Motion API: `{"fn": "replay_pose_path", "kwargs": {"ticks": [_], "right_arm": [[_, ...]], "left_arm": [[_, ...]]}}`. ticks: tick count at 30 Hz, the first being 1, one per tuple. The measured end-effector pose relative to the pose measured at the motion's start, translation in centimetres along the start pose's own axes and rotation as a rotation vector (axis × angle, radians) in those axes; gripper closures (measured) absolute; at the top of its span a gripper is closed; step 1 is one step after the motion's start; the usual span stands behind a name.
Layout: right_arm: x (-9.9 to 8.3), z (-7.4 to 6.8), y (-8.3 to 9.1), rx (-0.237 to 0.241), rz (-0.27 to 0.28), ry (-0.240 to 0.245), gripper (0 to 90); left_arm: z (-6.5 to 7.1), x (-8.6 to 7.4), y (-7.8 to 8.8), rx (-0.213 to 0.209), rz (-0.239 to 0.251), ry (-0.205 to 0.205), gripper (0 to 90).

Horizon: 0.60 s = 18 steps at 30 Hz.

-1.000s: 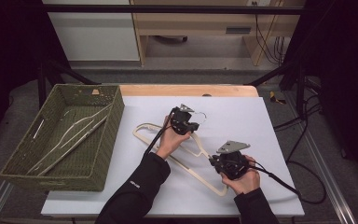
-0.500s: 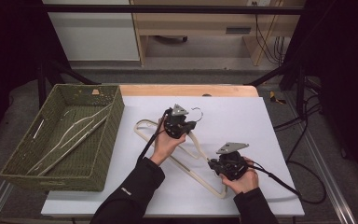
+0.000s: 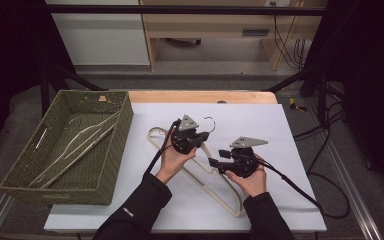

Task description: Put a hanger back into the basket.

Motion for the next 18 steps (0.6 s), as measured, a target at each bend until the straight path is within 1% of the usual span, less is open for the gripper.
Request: {"fn": "replay_pose_path", "kwargs": {"ticks": [1,2,3,4,6,7,8,9,12,13,14,15,16,17,18], "right_arm": [[0.0,0.0,-0.4,0.002,-0.012,-0.006,52.3],[0.1,-0.1,-0.8,0.003,-0.012,-0.008,55.1],[0.0,-0.1,-1.0,0.006,-0.021,-0.022,61.1],[0.0,-0.1,-1.3,0.025,-0.024,-0.029,65.7],[-0.1,-0.1,-1.7,0.046,-0.035,-0.050,73.9],[0.0,-0.3,-1.8,0.075,-0.036,-0.073,78.3],[0.0,-0.4,-1.8,0.089,-0.036,-0.082,82.1],[0.0,-0.5,-1.8,0.105,-0.037,-0.087,83.7],[0.1,-0.6,-1.6,0.123,-0.038,-0.110,85.8],[0.1,-0.6,-1.6,0.121,-0.036,-0.112,86.5],[0.2,-0.7,-1.5,0.131,-0.031,-0.122,87.1],[0.3,-0.7,-1.5,0.144,-0.024,-0.118,87.3],[0.3,-0.7,-1.5,0.144,-0.024,-0.118,87.3],[0.3,-0.8,-1.4,0.149,-0.020,-0.111,87.4],[0.5,-0.9,-1.1,0.143,-0.023,-0.099,87.4]], "left_arm": [[0.1,0.0,0.1,0.001,0.004,-0.001,89.1],[0.2,0.0,0.2,0.000,0.006,-0.002,89.1],[0.2,-0.1,0.3,-0.003,0.009,-0.003,89.1],[0.3,-0.1,0.5,-0.003,0.011,-0.008,89.0],[0.3,-0.1,0.7,0.000,0.014,-0.013,89.0],[0.4,-0.1,0.8,0.002,0.019,-0.013,89.0],[0.4,-0.1,1.0,0.000,0.020,-0.011,88.9],[0.4,-0.1,1.1,-0.002,0.021,-0.017,88.9],[0.4,-0.1,1.6,-0.014,0.028,-0.018,88.4],[0.4,0.0,1.9,-0.021,0.033,-0.016,88.0],[0.5,0.0,2.3,-0.033,0.044,-0.013,86.6],[0.5,0.0,2.3,-0.033,0.044,-0.013,83.6],[0.5,0.1,2.7,-0.036,0.055,-0.017,83.6],[0.4,0.2,3.2,-0.031,0.063,-0.029,79.6],[0.4,0.4,4.3,-0.035,0.092,-0.039,70.2]]}}
Point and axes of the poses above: each handheld gripper's, and its own axes: y roughly backward along the jaws, x roughly out of its top, z roughly to its right, the point moved 6 cm from there along -y, roughly forward along the jaws, and after that the axes turned 2 degrees about -y, right-handed, at the moved point
